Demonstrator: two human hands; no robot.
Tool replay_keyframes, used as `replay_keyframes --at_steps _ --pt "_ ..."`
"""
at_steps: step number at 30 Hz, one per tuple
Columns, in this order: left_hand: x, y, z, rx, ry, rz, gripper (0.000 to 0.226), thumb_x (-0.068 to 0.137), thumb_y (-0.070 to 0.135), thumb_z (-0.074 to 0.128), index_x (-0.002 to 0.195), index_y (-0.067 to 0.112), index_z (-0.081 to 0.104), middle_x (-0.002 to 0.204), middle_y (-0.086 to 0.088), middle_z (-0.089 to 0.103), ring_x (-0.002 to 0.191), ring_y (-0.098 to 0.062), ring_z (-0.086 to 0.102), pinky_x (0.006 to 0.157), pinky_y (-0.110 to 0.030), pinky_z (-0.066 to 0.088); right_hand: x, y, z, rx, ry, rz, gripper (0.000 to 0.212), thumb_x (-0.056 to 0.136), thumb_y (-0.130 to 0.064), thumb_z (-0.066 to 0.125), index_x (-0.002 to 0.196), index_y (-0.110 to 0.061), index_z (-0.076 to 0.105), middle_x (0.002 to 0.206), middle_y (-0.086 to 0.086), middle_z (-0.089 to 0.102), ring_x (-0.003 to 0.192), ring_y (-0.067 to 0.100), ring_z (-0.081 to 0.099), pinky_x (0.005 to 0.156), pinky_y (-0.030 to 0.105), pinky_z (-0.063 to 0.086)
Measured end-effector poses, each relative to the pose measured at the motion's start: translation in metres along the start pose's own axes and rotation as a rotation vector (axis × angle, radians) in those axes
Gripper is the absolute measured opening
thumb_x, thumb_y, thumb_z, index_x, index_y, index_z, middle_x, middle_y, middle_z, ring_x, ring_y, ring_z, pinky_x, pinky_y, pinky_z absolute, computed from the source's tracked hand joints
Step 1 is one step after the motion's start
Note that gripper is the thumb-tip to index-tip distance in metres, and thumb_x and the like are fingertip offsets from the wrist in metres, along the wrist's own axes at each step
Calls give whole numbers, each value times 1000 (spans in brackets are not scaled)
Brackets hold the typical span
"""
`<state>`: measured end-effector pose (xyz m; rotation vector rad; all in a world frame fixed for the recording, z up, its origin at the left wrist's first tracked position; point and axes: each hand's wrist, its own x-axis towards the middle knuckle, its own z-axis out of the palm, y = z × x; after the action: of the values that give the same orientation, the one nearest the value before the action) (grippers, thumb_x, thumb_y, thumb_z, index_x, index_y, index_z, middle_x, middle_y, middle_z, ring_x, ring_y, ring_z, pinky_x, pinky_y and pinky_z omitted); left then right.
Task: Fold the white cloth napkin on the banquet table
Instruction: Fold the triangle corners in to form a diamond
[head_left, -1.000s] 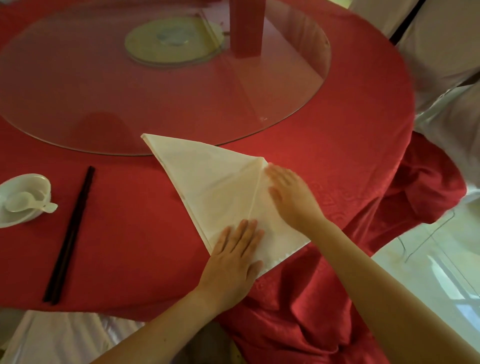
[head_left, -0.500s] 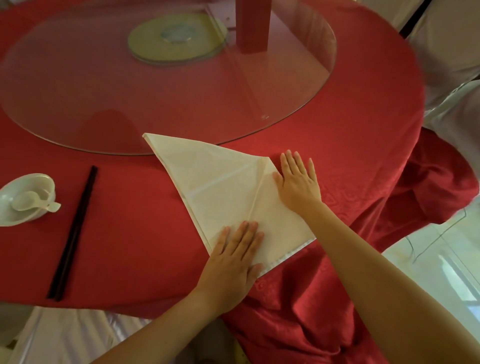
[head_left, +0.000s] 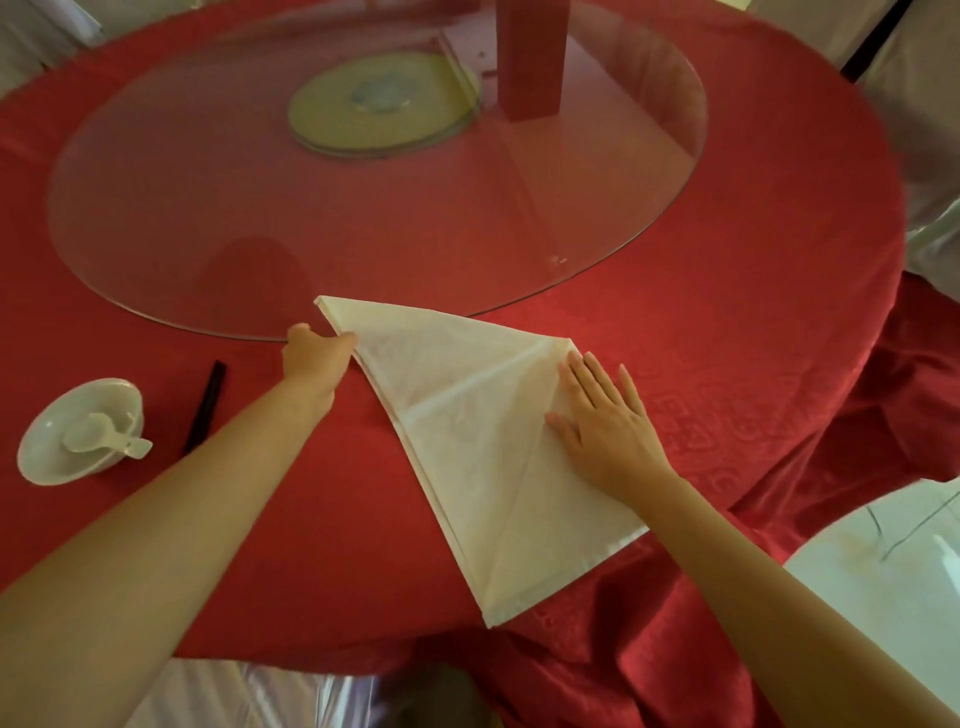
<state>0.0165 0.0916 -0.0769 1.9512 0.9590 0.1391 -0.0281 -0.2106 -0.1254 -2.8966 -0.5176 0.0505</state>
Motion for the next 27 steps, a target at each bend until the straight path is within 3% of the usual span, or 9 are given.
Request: replay_keyframes --at_steps 2,5,11,12,15,18,21,25,27 --pt "8 6 6 -214 12 -94 65 78 10 65 133 2 30 134 -17 45 109 -26 52 91 -41 51 1 2 -1 16 17 55 64 95 -48 15 147 -13 2 158 3 2 145 15 -5 117 38 -11" --pt "5 10 15 -426 46 -189 63 77 3 66 128 5 29 122 -16 51 90 -22 55 64 -31 52 2 3 3 6 0 86 64 96 -48 17 147 -13 0 158 3 0 145 15 -6 117 37 -10" --pt "-12 8 14 -551 66 -235 48 72 1 71 114 4 47 101 -11 56 65 -13 55 49 -23 47 1 4 10 4 52 71 64 94 -48 14 147 -13 5 158 4 5 145 15 -2 118 35 -7" --pt "-17 9 12 -546 36 -188 46 73 1 70 113 5 49 104 -11 57 72 -15 58 53 -23 50 1 5 10 5 61 71 64 95 -48 15 147 -13 6 158 4 6 145 15 0 118 35 -6" --pt "-39 15 1 -560 -51 13 58 76 3 67 129 11 45 117 -7 62 102 -18 61 86 -31 52 0 5 10 8 85 68 62 95 -48 16 147 -14 7 158 3 8 145 14 2 118 35 -5" --pt "-66 16 -14 -546 -215 277 46 77 3 66 118 22 54 96 6 69 89 -7 65 78 -21 51 -1 5 8 45 109 75 58 97 -43 22 147 -15 10 157 2 12 145 13 5 119 35 -3" --pt "-97 -10 -21 -282 -330 560 40 75 -1 67 89 36 61 79 15 65 72 0 60 68 -13 47 -3 4 4 93 133 79 53 97 -33 29 146 -13 18 156 3 19 144 15 12 120 36 2" --pt "-131 -53 -19 175 -336 1038 31 74 -1 68 84 28 68 79 13 68 74 -2 58 71 -23 46 -7 0 -3 93 168 84 49 97 -26 34 143 -9 27 153 6 27 143 18 21 119 37 5" --pt "-139 -70 -18 337 -335 1176 30 68 1 70 88 24 72 83 9 72 79 -7 62 76 -25 43 -14 -5 -5 86 170 76 49 97 -26 34 142 -8 28 153 8 27 143 19 21 119 37 5"
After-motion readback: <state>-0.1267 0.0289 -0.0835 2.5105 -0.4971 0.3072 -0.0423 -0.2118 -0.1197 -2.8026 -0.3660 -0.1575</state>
